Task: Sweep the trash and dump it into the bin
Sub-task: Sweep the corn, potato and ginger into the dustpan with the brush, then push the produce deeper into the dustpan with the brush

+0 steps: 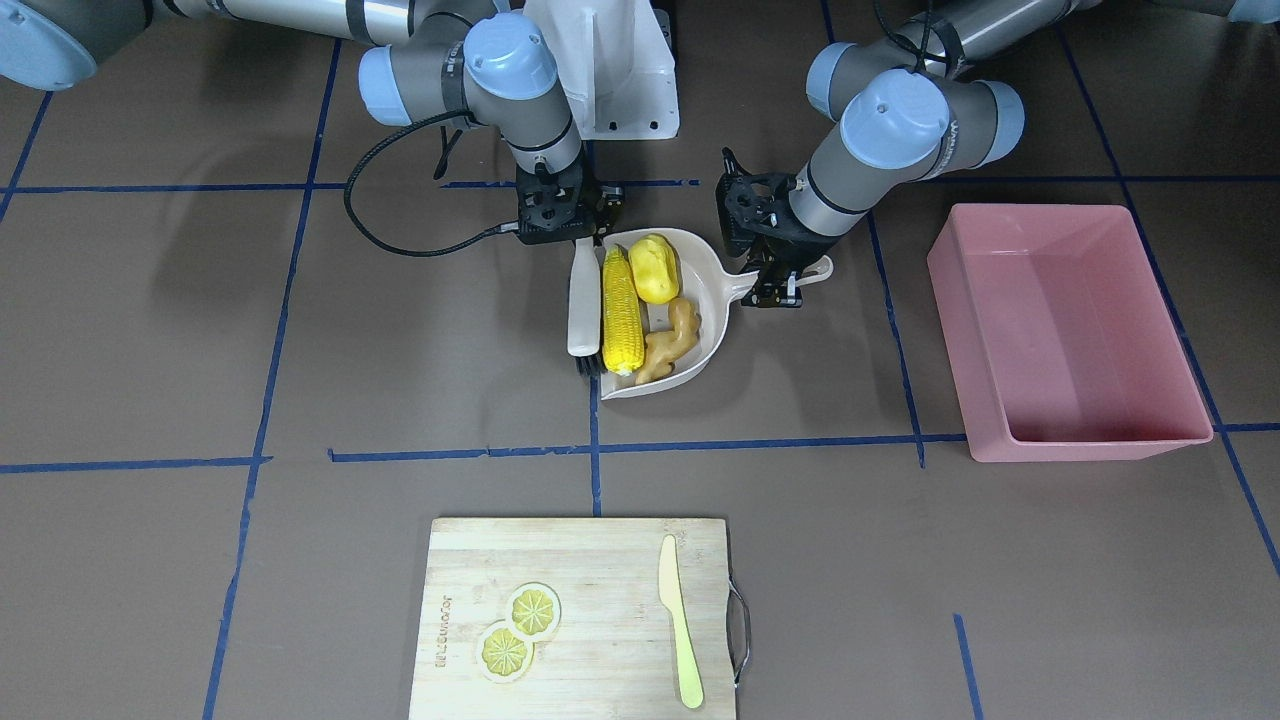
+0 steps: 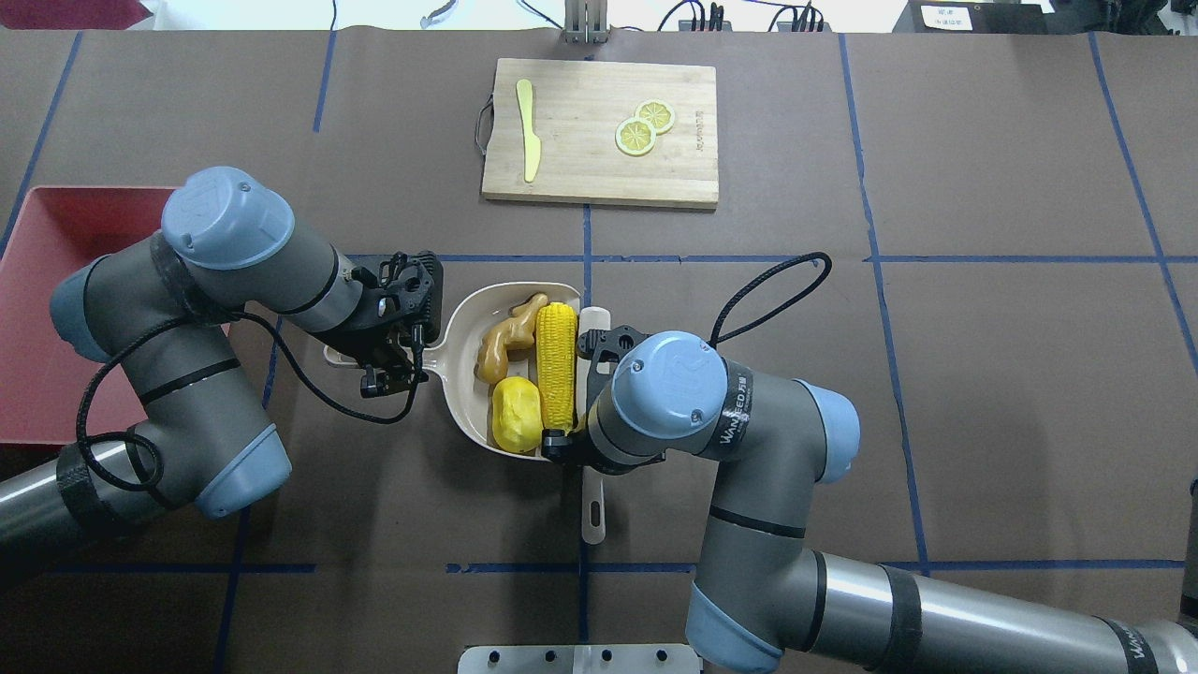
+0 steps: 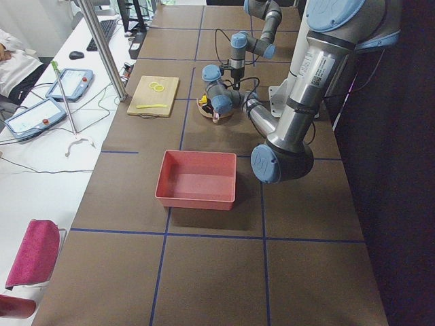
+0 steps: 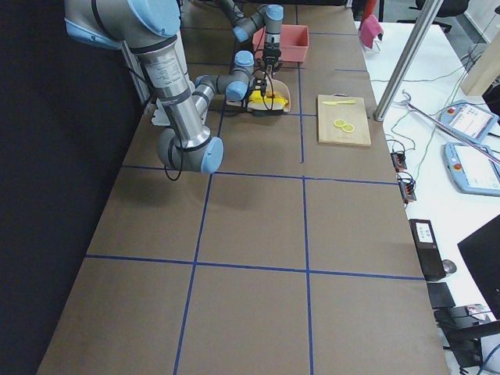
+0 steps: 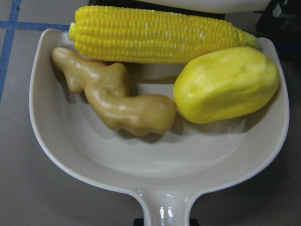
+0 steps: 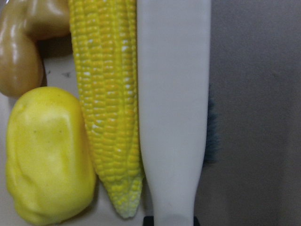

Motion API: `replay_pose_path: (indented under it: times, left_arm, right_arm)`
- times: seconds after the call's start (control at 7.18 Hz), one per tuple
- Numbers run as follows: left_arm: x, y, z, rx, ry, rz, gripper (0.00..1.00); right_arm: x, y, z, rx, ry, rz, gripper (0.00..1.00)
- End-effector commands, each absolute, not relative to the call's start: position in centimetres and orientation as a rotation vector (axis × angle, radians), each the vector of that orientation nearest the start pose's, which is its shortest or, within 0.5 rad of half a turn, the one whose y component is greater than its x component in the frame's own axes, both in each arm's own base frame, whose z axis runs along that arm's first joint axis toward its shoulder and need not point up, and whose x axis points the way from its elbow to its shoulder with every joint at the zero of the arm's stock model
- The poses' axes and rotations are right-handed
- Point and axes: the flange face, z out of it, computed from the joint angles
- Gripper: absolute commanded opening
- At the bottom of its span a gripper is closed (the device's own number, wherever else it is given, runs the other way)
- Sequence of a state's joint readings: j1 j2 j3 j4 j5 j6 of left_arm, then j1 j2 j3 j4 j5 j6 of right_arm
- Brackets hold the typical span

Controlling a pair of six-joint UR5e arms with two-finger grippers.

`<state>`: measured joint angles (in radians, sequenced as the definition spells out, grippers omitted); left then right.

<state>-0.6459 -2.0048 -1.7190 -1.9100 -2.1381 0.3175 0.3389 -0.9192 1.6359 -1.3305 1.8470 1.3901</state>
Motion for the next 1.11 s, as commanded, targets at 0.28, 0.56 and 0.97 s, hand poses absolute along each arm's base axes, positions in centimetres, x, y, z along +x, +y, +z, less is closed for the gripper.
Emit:
replay_pose_path:
  times: [0.28,0.56,0.97]
  left_arm:
    - [45.7,-44.4,30.2,0.764,0.844,1.379,0.01]
    - [45.8,-44.5,30.2,0.766,0.845,1.379,0.01]
    - [45.8,-44.5,30.4,0.760,0.844,1.378,0.01]
  right_arm:
    - [-62.8,-32.3,20.1,0.027,-0.990,0.002,0.00]
    - [-62.7,-32.3,19.4,0.028,-1.001,0.004,0.00]
    - [-62.4,-32.4,18.7,0.027,-1.015,0.009,0.00]
